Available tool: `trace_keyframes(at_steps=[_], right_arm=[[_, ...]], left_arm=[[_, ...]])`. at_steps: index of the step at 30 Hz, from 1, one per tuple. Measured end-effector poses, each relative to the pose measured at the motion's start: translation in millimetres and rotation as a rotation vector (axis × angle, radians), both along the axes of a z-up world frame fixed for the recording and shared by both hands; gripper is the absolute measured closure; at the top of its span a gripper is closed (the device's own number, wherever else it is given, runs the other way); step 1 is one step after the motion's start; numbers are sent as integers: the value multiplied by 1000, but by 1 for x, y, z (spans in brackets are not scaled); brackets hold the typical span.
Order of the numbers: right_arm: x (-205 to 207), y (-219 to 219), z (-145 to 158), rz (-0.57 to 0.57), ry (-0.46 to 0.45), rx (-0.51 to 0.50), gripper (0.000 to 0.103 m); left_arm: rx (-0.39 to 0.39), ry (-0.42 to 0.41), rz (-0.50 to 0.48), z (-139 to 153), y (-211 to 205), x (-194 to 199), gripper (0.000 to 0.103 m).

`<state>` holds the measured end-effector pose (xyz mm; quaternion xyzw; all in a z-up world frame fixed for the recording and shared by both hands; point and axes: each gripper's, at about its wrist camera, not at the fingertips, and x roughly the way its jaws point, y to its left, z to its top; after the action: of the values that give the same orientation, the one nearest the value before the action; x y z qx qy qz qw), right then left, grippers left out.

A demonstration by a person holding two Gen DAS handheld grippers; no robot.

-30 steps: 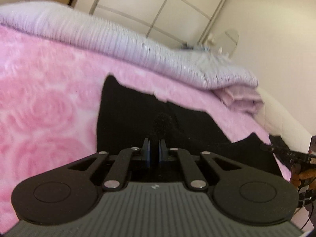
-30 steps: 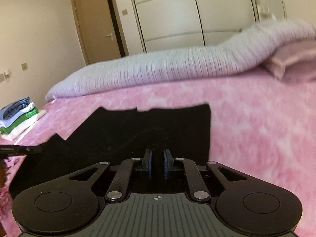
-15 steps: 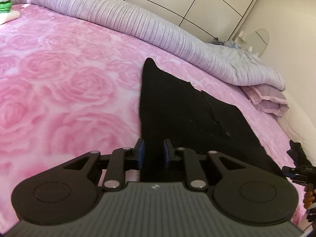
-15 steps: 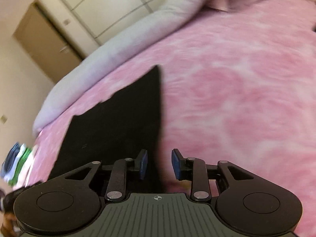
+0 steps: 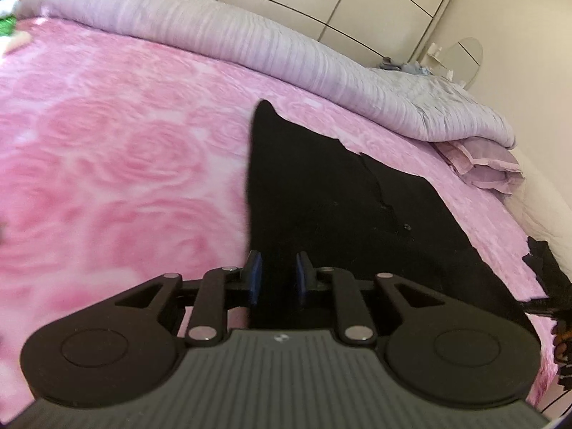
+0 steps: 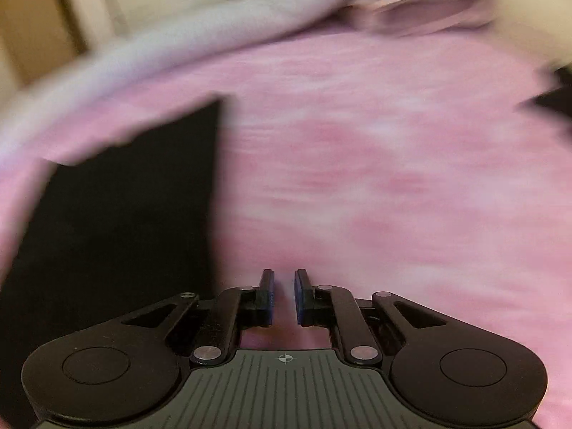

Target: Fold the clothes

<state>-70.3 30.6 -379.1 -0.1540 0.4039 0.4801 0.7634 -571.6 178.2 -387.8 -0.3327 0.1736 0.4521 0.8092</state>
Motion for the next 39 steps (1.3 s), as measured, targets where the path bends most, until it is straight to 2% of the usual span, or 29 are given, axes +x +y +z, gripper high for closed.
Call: trace_keyframes(at_steps=[2, 3, 4, 5, 6, 7, 8, 10, 12, 14, 15, 16, 17, 18, 21, 24, 26, 28, 29, 31, 33, 34, 36, 39], right_arm=[[9, -36, 2, -40, 126, 66, 90], [10, -54, 2, -51, 208, 113, 81], [9, -71, 3, -58, 299, 166, 65], [7, -88, 3, -65, 389, 219, 56], [6, -105, 3, -72, 480, 272, 42], [3, -108, 2, -79, 511, 289, 38], [0, -105, 0, -86, 517, 292, 38], [-6, -100, -4, -99, 529, 297, 38], [-12, -94, -8, -112, 541, 301, 38], [-18, -89, -11, -126, 554, 306, 38], [-21, -86, -13, -133, 560, 309, 38], [-24, -84, -15, -139, 566, 311, 43], [-27, -81, -17, -146, 572, 314, 53], [-26, -78, -17, -150, 553, 297, 89], [-29, -81, -3, -107, 474, 301, 94], [-36, -88, 13, -48, 373, 317, 95], [-38, -82, 9, -26, 325, 257, 94], [-32, -73, -7, -16, 356, 155, 87], [-30, -71, -5, -2, 341, 151, 86], [-26, -71, 8, 36, 282, 180, 69], [-22, -71, 21, 73, 223, 208, 60], [-20, -71, 27, 91, 193, 222, 56], [-16, -64, 37, 143, 151, 245, 54], [-16, -18, 35, 262, 161, 252, 54]], left_arm=[[-32, -30, 38, 4, -19, -22, 76], [-64, -62, 66, 4, -30, -34, 72], [-105, -112, 97, 3, -42, -46, 72], [-144, -176, 125, 0, -55, -57, 71], [-175, -231, 147, -3, -67, -66, 64], [-207, -281, 169, -7, -77, -70, 60], [-242, -331, 191, -11, -88, -74, 55], [-295, -407, 208, -23, -101, -73, 55], [-330, -442, 239, -34, -102, -68, 55], [-316, -478, 263, -39, -96, -61, 56], [-312, -480, 274, -39, -91, -57, 59], [-309, -475, 286, -39, -87, -52, 59], [-300, -456, 291, -39, -84, -49, 73], [-290, -412, 288, -38, -82, -45, 89], [-257, -367, 276, -31, -91, -45, 90], [-169, -249, 207, -17, -104, -37, 90], [-168, -138, 159, -20, -100, -27, 85], [-207, -139, 142, -22, -90, -32, 83], [-209, -141, 135, -17, -86, -36, 78], [-121, -65, 143, 3, -81, -43, 68], [-32, 7, 129, 20, -71, -44, 61], [-18, 22, 98, 25, -60, -40, 61], [-6, 32, 23, 30, -35, -26, 59], [-22, 36, -84, 23, 1, 10, 55]])
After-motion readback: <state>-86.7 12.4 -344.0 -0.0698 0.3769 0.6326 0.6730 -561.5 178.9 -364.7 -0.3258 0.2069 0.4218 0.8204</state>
